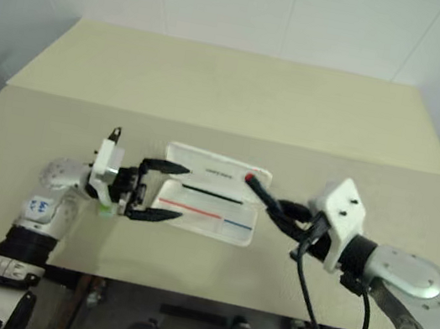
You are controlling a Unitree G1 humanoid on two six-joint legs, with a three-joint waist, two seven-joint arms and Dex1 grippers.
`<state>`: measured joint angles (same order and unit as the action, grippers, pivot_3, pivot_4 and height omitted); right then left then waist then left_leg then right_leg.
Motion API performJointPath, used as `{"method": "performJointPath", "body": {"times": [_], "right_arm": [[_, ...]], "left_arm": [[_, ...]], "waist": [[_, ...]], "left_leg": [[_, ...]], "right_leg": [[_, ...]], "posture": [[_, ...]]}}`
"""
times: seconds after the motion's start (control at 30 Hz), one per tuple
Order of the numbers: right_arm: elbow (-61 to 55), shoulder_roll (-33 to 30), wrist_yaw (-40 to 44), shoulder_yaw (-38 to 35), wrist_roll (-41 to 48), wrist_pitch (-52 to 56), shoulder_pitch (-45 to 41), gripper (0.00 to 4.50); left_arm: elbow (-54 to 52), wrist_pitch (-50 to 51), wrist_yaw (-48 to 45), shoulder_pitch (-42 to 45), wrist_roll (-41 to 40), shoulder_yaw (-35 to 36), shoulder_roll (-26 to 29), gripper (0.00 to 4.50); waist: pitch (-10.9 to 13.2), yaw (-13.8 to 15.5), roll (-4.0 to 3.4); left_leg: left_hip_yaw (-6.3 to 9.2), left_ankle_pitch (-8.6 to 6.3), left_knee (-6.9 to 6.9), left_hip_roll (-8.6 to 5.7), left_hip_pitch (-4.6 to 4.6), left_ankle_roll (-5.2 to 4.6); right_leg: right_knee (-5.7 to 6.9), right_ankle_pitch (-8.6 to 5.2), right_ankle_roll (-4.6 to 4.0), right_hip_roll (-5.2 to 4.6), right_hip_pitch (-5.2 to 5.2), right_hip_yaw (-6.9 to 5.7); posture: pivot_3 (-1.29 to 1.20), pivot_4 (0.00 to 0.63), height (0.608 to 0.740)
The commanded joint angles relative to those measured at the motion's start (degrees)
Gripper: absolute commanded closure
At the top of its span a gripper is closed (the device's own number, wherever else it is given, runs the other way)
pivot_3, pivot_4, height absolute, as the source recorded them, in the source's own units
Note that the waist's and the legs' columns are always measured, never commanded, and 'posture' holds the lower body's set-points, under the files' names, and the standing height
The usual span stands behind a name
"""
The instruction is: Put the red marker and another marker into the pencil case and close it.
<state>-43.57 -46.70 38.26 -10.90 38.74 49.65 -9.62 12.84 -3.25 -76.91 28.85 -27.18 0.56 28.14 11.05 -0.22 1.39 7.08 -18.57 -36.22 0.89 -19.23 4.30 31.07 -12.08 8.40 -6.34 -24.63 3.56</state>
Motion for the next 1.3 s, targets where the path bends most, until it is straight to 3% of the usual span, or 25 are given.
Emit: {"method": "performJointPath", "body": {"times": [0.03,0.37,0.7,0.97,1.3], "right_arm": [[1.43,-1.8,2.89,3.88,-2.17,-3.07,-1.8,3.92],[12.49,2.33,7.46,20.62,-12.01,-10.39,-17.72,3.92],[21.78,9.95,12.12,32.69,-21.5,-17.47,-26.13,3.92],[33.35,15.05,13.2,38.04,-31.1,-24.7,-30.28,3.92],[38.6,17.69,15.23,37.32,-36.57,-28.92,-32.65,3.92]], "left_arm": [[0.23,-1.26,-1.31,0.22,-0.35,1.61,1.47,0.0],[-0.32,-0.42,-2.5,-0.88,-0.39,2.76,5.02,0.0],[-2.67,0.83,-1.93,-2.32,-1.15,3.29,5.36,0.0],[-4.6,2.09,-1.49,-3.12,-2.12,4.0,5.45,0.0],[-5.85,2.64,-0.81,-3.83,-2.09,4.36,5.07,0.0]], "waist": [[0.0,0.04,0.01],[0.03,-0.23,-0.02],[0.04,-0.21,-0.04],[0.04,-1.03,-0.05],[0.06,-1.58,-0.08]], "left_leg": [[0.0,0.0,0.0,0.0,-0.01,0.01],[0.0,0.0,0.03,0.01,-0.02,0.01],[0.02,-0.05,0.05,0.01,-0.08,0.07],[0.01,-0.05,0.02,0.02,-0.22,0.06],[0.0,-0.04,0.08,0.02,-0.34,0.08]], "right_leg": [[-0.02,0.0,0.0,0.0,0.0,0.0],[0.0,0.01,0.02,0.0,-0.07,-0.01],[0.42,0.2,0.38,0.0,-0.23,-0.03],[0.58,0.28,0.52,0.0,-0.44,-0.03],[0.71,0.45,0.83,0.01,-0.69,-0.03]], "posture": [[0.0,0.15,0.74],[0.0,0.15,0.74],[0.0,0.15,0.74],[0.0,0.15,0.74],[0.0,0.15,0.74]]}}
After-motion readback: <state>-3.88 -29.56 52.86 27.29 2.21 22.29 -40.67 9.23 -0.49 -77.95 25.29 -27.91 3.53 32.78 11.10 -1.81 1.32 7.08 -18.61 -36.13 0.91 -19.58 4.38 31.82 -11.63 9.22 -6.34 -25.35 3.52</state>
